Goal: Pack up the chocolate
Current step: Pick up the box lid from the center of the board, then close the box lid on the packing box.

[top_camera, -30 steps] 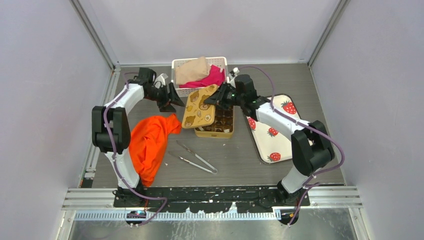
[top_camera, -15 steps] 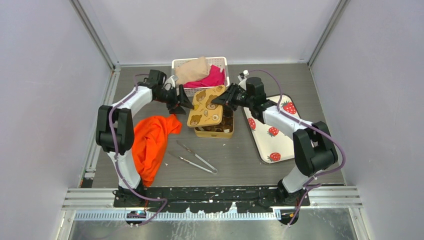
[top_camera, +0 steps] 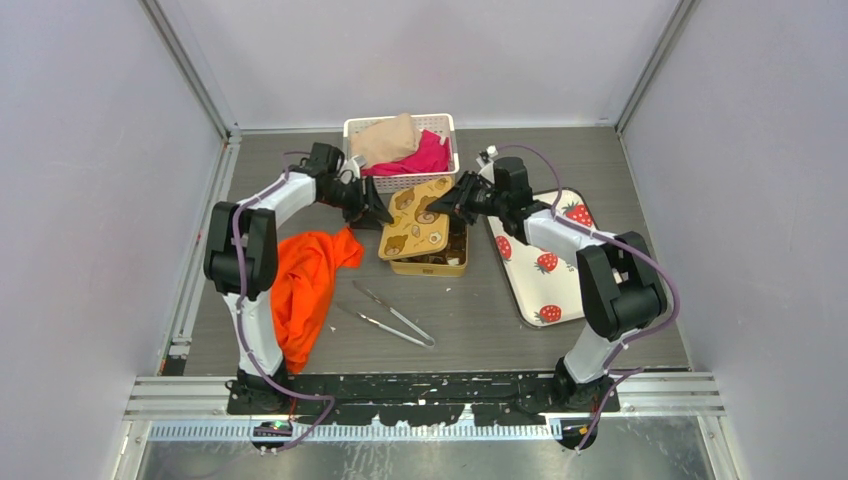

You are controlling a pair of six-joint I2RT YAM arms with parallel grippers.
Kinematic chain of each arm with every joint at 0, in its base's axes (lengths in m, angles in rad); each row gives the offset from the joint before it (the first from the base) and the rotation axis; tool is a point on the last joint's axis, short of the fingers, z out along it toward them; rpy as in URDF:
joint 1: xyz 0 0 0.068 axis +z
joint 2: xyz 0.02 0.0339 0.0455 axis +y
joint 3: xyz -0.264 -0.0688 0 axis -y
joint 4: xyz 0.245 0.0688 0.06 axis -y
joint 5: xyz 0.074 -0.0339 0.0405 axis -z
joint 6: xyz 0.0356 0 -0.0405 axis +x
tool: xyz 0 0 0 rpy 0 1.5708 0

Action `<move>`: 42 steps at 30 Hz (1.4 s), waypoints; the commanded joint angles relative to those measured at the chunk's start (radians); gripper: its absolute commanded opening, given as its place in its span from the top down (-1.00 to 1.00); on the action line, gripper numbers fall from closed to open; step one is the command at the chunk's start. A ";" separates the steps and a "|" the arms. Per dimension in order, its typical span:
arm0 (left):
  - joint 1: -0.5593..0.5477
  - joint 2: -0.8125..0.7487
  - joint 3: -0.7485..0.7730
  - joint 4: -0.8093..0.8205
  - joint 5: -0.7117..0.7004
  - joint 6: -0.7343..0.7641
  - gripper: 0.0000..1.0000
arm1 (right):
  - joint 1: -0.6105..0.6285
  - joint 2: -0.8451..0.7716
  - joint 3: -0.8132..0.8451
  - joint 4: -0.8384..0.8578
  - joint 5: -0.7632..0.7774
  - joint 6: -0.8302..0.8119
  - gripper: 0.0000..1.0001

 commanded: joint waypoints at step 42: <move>-0.052 0.051 0.101 -0.001 0.010 -0.006 0.20 | -0.074 -0.016 -0.039 -0.070 -0.080 -0.107 0.85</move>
